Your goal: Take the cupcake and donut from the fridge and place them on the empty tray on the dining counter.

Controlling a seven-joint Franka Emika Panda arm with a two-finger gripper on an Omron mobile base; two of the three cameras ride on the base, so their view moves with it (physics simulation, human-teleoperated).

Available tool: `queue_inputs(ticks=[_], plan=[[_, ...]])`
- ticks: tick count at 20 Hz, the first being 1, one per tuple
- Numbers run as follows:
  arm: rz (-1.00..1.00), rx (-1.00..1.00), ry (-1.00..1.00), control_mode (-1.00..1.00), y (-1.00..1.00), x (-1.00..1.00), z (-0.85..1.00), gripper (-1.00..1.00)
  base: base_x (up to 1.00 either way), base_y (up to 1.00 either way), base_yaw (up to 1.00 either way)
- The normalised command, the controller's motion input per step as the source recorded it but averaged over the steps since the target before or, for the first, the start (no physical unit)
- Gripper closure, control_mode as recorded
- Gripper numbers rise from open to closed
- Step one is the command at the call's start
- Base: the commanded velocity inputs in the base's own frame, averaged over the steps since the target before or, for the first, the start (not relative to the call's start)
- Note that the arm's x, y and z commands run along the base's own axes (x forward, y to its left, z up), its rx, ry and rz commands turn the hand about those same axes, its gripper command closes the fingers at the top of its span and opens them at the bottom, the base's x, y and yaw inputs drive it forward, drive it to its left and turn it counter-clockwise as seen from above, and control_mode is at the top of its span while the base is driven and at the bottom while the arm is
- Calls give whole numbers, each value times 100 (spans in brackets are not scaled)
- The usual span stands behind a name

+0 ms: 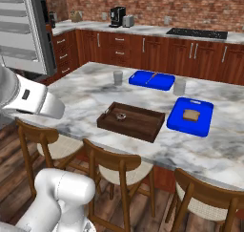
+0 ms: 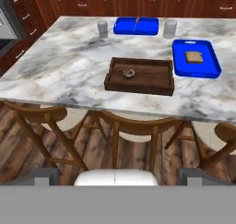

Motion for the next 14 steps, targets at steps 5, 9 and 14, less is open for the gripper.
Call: queue_inputs(ticks=[5,9,14], plan=[[0,0,0,100,32,-34,2,-100,-38,60,7],[0,0,0,100,0,0,0,-100,19,100,35],[0,0,0,100,0,0,0,-100,0,40,96]])
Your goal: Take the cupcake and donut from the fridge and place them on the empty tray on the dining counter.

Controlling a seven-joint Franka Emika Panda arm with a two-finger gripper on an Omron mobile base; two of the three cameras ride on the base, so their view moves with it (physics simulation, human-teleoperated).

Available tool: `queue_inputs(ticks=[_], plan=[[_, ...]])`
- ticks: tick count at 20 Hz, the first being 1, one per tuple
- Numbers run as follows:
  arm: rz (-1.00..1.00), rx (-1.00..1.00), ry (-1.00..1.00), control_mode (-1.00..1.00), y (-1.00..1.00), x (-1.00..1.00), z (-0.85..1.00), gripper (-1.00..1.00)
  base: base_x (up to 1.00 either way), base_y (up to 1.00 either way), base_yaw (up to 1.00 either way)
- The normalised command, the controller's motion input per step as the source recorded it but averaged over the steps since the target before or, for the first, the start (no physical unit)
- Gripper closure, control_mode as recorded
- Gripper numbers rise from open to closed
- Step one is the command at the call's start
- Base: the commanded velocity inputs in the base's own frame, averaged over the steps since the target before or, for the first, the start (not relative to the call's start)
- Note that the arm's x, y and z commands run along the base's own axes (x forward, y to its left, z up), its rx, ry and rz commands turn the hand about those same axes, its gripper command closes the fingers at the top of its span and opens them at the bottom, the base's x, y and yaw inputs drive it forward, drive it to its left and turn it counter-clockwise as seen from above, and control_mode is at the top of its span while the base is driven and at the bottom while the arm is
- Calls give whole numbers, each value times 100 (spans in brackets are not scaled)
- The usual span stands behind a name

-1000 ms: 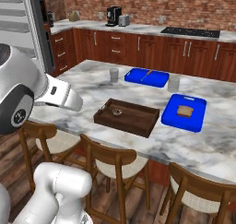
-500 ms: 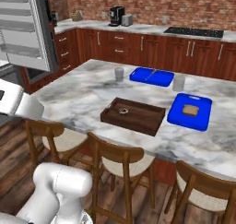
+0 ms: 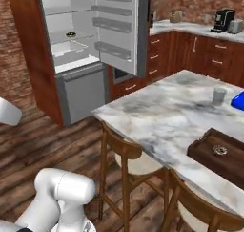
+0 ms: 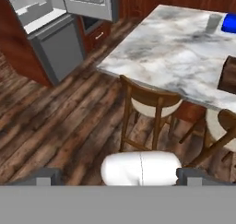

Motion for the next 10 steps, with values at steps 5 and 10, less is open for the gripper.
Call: queue_inputs(ticks=[5,10], plan=[[0,0,0,100,0,0,0,-100,4,0,100],[0,0,0,100,0,0,0,-100,98,0,59]])
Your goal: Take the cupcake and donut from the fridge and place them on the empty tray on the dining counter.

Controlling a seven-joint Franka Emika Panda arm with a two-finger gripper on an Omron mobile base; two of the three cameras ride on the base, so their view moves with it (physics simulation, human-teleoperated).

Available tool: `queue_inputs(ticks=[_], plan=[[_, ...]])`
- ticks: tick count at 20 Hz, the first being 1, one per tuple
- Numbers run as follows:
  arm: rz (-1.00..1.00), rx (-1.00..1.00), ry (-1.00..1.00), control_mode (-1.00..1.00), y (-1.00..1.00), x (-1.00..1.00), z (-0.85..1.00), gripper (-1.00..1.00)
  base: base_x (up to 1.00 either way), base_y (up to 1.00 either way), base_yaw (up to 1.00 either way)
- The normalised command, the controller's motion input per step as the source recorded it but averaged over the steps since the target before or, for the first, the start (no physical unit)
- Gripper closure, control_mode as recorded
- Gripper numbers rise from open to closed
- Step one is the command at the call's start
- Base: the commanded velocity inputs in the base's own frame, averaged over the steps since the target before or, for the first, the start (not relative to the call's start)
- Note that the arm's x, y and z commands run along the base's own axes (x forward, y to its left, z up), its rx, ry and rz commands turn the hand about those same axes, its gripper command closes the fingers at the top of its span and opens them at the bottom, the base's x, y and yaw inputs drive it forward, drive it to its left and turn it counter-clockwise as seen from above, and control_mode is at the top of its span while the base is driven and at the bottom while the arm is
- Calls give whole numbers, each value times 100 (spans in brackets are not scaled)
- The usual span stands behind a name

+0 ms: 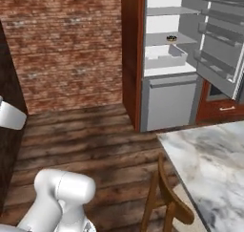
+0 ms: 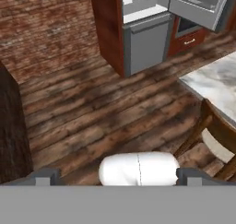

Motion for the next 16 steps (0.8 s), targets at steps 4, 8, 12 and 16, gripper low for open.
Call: queue_inputs(ticks=[4,8,12,16], plan=[[0,0,0,100,0,0,0,-100,100,21,16],[0,0,0,100,0,0,0,-100,100,38,1],[0,0,0,100,0,0,0,-100,100,30,0],[0,0,0,100,0,0,0,-100,100,14,0]])
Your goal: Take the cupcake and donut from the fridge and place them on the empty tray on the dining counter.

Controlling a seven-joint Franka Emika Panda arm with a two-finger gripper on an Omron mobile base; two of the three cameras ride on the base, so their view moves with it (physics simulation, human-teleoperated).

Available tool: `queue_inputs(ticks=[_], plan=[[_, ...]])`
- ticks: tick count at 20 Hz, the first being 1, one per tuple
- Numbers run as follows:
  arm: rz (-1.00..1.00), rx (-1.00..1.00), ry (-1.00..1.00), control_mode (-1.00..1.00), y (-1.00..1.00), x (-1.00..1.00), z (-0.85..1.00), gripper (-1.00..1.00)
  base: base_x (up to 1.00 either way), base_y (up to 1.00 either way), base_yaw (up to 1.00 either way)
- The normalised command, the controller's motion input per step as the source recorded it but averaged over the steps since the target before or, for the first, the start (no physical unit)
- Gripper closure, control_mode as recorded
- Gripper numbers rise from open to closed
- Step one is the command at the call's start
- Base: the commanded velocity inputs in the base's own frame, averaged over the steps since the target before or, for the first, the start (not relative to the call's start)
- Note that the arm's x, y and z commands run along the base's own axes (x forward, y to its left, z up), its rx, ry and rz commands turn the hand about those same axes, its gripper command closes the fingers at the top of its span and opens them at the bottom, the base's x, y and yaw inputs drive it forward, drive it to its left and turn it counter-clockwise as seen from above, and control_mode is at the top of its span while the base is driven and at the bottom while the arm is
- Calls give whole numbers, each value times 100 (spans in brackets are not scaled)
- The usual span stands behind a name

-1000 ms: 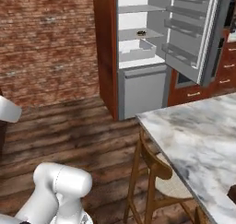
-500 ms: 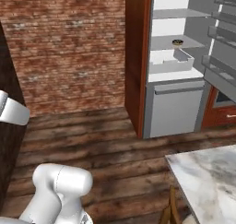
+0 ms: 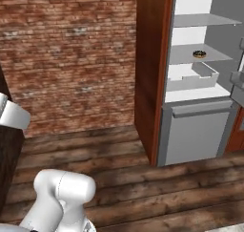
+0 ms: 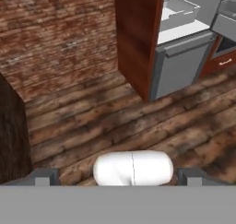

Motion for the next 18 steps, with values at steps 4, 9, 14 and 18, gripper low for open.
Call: queue_inputs(ticks=[4,9,14,18], plan=[[0,0,0,100,0,0,0,-100,100,-4,-30],[0,0,0,100,0,0,0,-100,100,-10,-18],[0,0,0,100,0,0,0,-100,100,-91,13],[0,0,0,100,0,0,0,-100,100,-59,49]])
